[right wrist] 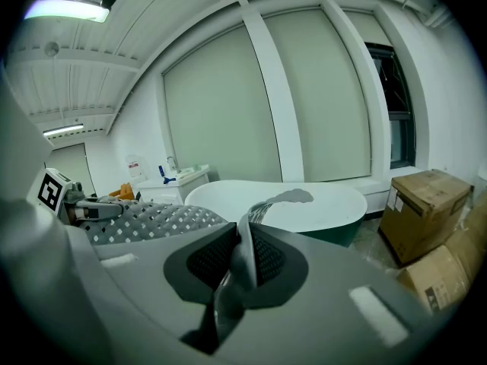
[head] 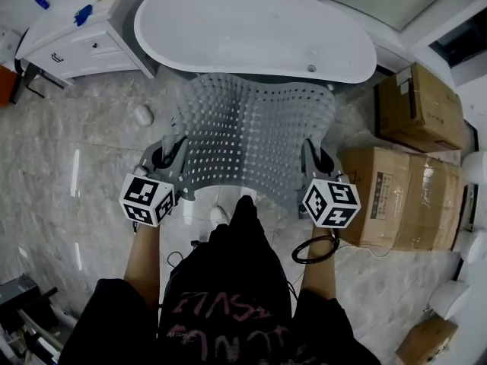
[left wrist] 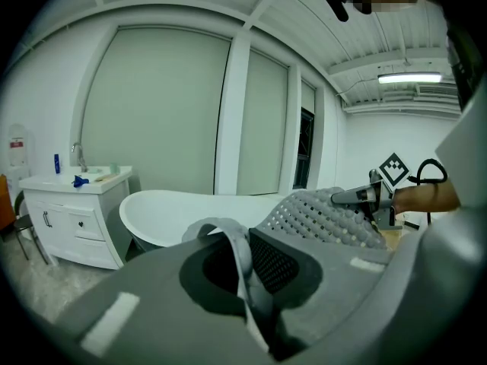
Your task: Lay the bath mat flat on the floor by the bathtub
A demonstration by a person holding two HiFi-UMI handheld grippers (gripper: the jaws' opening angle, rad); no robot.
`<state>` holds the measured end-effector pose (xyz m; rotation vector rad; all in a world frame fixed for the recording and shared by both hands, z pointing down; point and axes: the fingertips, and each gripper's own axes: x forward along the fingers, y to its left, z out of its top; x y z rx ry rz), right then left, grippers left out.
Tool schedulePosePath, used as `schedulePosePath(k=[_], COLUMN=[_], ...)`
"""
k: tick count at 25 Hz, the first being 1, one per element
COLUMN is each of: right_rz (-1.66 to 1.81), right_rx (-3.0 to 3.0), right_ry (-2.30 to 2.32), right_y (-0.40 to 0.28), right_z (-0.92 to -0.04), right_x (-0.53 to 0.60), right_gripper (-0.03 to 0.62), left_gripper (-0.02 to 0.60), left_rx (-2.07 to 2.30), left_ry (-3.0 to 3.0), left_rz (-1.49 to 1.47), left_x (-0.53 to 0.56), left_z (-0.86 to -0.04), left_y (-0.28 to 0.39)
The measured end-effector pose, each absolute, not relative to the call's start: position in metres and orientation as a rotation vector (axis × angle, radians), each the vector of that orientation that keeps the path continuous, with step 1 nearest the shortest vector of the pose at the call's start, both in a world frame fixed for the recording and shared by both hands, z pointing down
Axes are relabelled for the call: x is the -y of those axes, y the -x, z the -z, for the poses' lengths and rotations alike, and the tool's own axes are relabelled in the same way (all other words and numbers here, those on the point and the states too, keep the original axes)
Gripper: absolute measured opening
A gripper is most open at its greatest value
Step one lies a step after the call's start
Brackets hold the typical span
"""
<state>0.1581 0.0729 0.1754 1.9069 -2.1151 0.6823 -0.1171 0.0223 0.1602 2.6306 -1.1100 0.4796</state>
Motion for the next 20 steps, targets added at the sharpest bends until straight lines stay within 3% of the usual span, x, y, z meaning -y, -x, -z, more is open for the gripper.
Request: schedulePosePath(k=[20], right_rz=[-0.853], right_rx=[2.071], right_ry=[-1.763], right_y=[-0.167], right_z=[-0.321], right_x=[-0.014], right_gripper=[0.046], left_gripper=[0.015], left_rx=[1.102], left_ry=[-2.501], left_rz=[-0.709], left_x=[0.026], left_z=[-0.305], left_y=[0.101])
